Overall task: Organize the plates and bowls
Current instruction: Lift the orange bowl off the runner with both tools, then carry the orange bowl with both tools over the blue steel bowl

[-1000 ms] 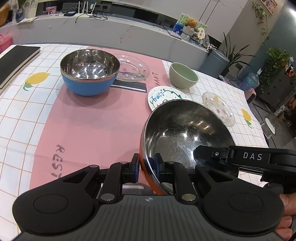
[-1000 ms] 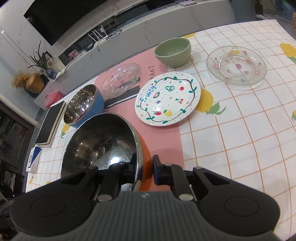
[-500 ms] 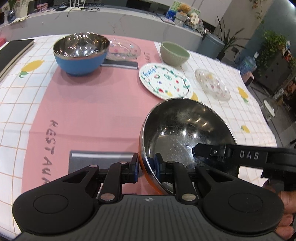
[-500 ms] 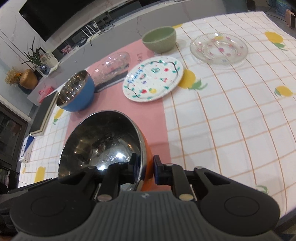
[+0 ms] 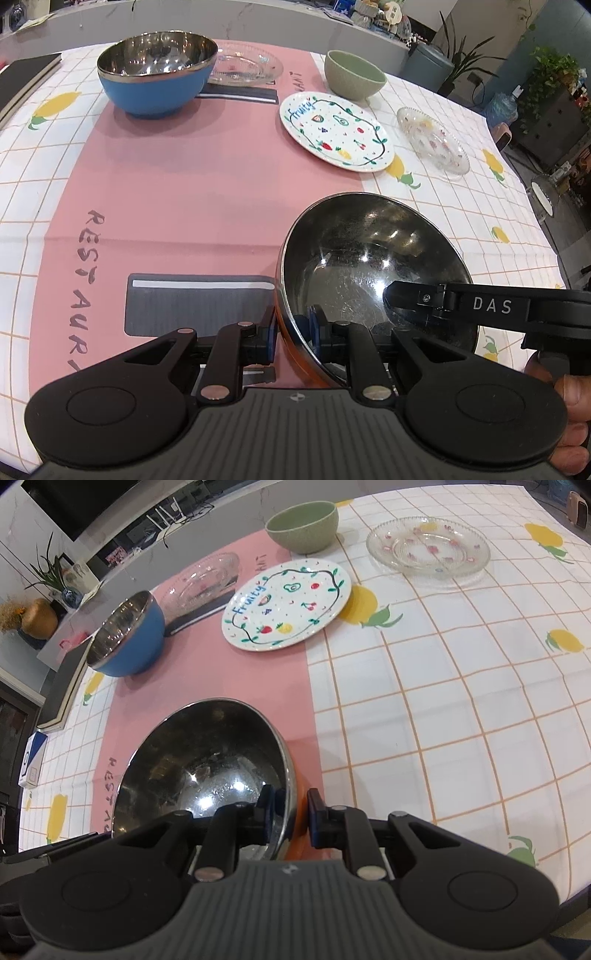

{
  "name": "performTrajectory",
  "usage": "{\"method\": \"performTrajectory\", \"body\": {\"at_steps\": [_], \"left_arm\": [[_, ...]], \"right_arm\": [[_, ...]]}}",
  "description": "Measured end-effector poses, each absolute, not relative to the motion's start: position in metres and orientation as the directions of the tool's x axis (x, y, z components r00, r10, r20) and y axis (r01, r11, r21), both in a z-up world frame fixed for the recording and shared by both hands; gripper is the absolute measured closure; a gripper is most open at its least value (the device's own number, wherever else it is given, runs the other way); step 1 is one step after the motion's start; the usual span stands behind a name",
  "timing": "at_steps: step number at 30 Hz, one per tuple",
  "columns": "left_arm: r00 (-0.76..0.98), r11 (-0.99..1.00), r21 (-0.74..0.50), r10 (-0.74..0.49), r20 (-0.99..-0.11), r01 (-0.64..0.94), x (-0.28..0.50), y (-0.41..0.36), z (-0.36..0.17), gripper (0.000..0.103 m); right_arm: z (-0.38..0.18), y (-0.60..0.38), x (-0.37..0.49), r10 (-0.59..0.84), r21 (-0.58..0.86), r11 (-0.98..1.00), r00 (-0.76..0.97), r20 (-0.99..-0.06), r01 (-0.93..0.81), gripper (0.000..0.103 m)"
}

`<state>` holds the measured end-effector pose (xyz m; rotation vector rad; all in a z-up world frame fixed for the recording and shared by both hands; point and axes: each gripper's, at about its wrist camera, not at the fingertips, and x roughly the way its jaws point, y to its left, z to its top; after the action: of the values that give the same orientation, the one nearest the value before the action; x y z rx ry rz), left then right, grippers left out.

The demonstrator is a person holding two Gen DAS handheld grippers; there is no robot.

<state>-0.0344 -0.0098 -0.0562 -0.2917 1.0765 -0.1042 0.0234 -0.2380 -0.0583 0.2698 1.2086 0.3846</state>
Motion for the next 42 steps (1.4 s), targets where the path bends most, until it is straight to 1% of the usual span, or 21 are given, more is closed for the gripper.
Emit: {"method": "performTrajectory", "body": {"at_steps": [6,11,17,19,21,22,23,29,31,42], "left_arm": [[0.471,0.958,-0.281,-0.224,-0.853,-0.052,-0.034,-0.012,-0.058,0.083],[0.47,0.958,-0.281,-0.226,-0.854,-0.05,-0.034,-0.012,-0.059,0.083],[0.473,0.956,-0.289,-0.234,-0.849,-0.045,-0.034,-0.013,-0.058,0.083],[0.475,0.957,-0.285,-0.23,-0.849,-0.045,-0.034,-0.013,-0.057,0.083],[0.48,0.959,-0.279,-0.222,-0.849,-0.05,-0.034,-0.012,-0.056,0.083],[0.481,0.96,-0.275,-0.217,-0.85,-0.053,-0.033,-0.012,-0.055,0.082],[0.483,0.961,-0.27,-0.209,-0.85,-0.058,-0.033,-0.011,-0.054,0.081],[0.521,0.963,-0.263,-0.194,-0.831,-0.061,-0.033,-0.003,-0.04,0.074],[0.533,0.958,-0.282,-0.212,-0.819,-0.051,-0.031,0.001,-0.034,0.068],[0.586,0.945,-0.319,-0.221,-0.779,-0.068,-0.022,0.02,-0.013,0.067]], "right_arm": [[-0.06,-0.236,0.023,0.416,0.387,0.909,0.303,-0.857,-0.156,0.084],[-0.062,-0.239,0.026,0.421,0.4,0.907,0.285,-0.861,-0.132,0.083],[-0.061,-0.237,0.026,0.418,0.396,0.908,0.284,-0.863,-0.134,0.076],[-0.06,-0.237,0.026,0.415,0.392,0.91,0.292,-0.862,-0.135,0.076],[-0.059,-0.238,0.026,0.405,0.383,0.914,0.301,-0.863,-0.13,0.072],[-0.058,-0.238,0.027,0.4,0.379,0.917,0.307,-0.864,-0.127,0.067],[-0.058,-0.239,0.027,0.397,0.378,0.918,0.311,-0.863,-0.124,0.065],[-0.049,-0.246,0.029,0.395,0.379,0.918,0.345,-0.851,-0.115,0.065],[-0.045,-0.248,0.029,0.399,0.385,0.916,0.361,-0.843,-0.114,0.065],[-0.025,-0.249,0.03,0.415,0.394,0.908,0.427,-0.803,-0.141,0.063]]}}
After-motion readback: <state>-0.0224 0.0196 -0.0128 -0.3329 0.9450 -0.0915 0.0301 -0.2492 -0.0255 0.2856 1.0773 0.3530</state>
